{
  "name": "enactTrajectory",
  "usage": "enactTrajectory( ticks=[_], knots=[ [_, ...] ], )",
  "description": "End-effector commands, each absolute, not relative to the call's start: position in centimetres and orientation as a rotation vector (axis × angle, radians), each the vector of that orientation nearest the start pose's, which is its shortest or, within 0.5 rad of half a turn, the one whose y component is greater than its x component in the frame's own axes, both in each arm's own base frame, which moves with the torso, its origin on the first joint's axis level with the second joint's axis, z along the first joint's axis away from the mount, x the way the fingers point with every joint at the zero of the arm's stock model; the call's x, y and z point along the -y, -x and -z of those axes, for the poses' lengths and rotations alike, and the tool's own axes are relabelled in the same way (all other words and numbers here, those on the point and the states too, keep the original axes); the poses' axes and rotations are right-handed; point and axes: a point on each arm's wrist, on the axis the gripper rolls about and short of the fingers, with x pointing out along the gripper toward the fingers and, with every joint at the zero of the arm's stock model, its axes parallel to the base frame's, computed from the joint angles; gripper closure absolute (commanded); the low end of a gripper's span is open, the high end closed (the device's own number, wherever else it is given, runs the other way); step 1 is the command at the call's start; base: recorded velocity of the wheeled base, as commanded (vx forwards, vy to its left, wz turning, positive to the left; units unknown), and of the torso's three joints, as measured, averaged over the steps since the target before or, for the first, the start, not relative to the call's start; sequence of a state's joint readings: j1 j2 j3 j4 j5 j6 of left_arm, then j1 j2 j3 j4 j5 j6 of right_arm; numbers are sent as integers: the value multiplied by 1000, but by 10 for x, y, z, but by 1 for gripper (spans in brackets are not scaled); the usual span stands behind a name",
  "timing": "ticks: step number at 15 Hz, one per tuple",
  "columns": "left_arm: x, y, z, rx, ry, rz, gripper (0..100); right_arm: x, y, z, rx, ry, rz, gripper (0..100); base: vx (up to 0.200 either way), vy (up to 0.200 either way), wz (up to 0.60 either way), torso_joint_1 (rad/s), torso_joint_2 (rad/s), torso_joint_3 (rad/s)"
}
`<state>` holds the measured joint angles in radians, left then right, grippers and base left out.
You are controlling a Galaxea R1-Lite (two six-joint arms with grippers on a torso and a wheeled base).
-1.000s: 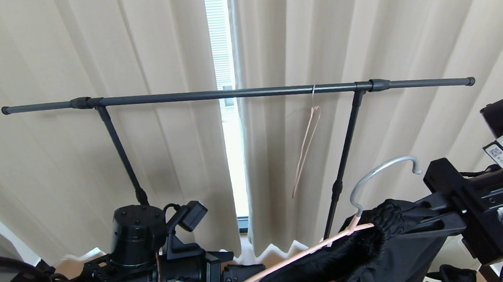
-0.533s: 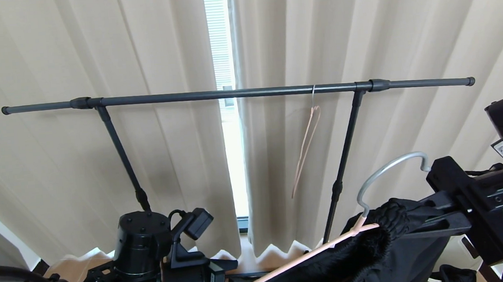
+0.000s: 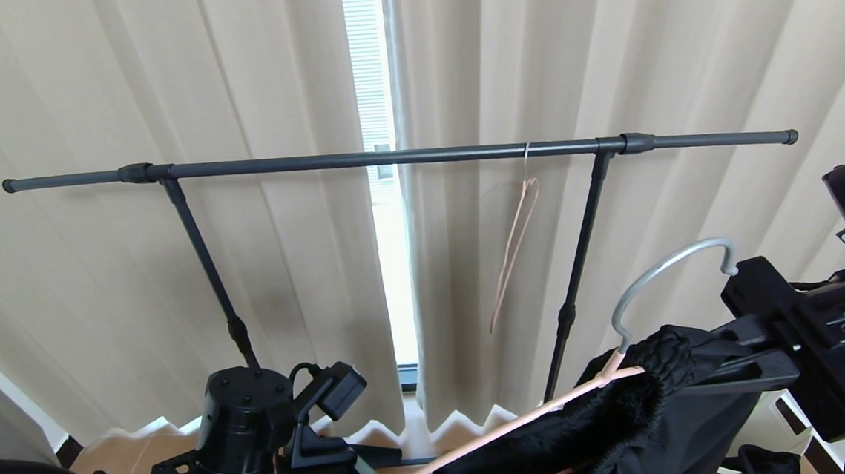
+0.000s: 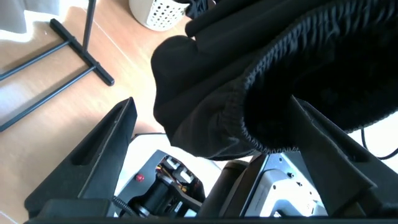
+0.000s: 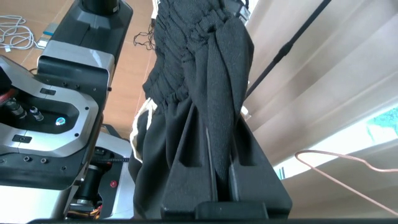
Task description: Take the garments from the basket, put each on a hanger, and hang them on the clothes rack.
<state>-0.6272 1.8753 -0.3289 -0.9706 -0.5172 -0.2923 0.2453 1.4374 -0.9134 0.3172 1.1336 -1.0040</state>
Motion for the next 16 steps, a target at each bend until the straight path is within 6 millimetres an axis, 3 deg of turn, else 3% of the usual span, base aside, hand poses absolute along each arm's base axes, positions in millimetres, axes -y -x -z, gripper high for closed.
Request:
enactTrajectory(
  ticks=[1,4,5,13,16],
  knots=[
    [158,-197,-58,-772,215,1017,0,-71,-198,-209,-96,412,-1529,100,0,0,0,0,0,0],
    [160,-194,-55,-782,205,1025,0,-70,-197,-209,-94,413,-1529,100,0,0,0,0,0,0],
    [161,-195,-54,-786,200,1013,100,-70,-197,-209,-95,412,-1529,100,0,0,0,0,0,0],
    [160,-199,-57,-743,211,997,100,-62,-202,-210,-80,420,-1481,100,0,0,0,0,0,0],
    [146,-212,-60,-708,237,924,100,-51,-207,-210,-82,424,-1423,100,0,0,0,0,0,0]
  ],
)
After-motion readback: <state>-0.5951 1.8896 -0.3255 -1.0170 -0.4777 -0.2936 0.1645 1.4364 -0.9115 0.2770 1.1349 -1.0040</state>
